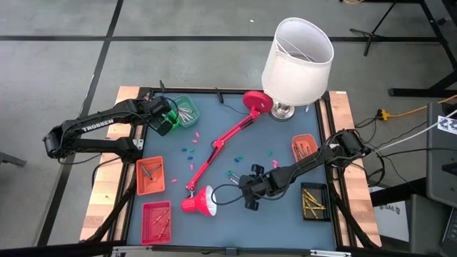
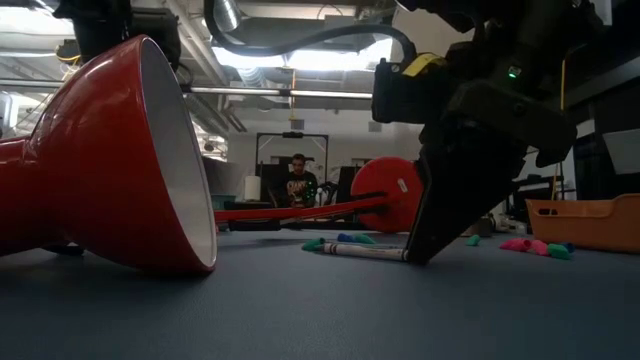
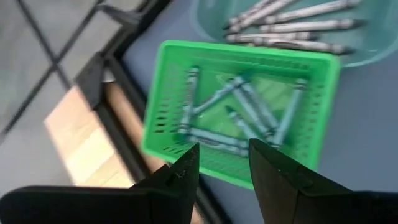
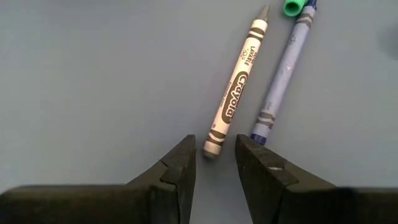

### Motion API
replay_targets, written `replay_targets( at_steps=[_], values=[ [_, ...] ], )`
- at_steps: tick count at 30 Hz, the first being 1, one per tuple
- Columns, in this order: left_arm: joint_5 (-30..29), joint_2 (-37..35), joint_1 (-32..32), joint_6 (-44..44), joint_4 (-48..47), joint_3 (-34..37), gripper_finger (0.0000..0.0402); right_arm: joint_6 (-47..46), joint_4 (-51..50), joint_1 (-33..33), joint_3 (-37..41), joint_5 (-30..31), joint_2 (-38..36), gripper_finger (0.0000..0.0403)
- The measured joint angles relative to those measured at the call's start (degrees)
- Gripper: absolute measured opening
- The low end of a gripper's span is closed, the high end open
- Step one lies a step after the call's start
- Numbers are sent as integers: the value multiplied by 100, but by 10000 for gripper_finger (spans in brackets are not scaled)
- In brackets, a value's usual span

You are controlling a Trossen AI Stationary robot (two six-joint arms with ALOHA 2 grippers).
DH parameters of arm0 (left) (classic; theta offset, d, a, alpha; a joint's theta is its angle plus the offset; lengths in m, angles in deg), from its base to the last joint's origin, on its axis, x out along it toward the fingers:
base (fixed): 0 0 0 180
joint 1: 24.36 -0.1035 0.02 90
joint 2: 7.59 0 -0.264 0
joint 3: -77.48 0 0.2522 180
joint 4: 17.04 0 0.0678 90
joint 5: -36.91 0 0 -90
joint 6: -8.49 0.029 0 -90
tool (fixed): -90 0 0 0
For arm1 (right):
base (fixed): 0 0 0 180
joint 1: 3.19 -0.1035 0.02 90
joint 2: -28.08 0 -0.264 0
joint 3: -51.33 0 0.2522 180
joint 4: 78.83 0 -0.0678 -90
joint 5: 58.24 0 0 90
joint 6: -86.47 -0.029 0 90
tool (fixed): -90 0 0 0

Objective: Sort crayons
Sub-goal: Put the gray crayon into the blue bin

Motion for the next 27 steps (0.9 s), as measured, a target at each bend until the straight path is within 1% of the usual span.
replay_targets(
  at_steps=[4,6,13,17,21,25,27],
  values=[
    [560,0,1,166,183,0,121,-8,-11,0,0,0,0,113],
    [852,0,0,177,327,0,121,-54,-21,0,0,0,0,105],
    [1673,0,2,176,773,0,121,-137,-37,1,0,2,0,37],
    [2507,-2,2,173,1121,0,121,-136,-33,0,0,4,0,13],
    [3225,-2,79,173,1577,0,121,-138,-30,0,0,1,0,12],
    [3531,-2,286,175,1997,0,121,-140,-4,0,0,0,0,17],
    [3585,-2,416,175,2152,0,121,-140,3,0,-9,0,0,18]
  ],
)
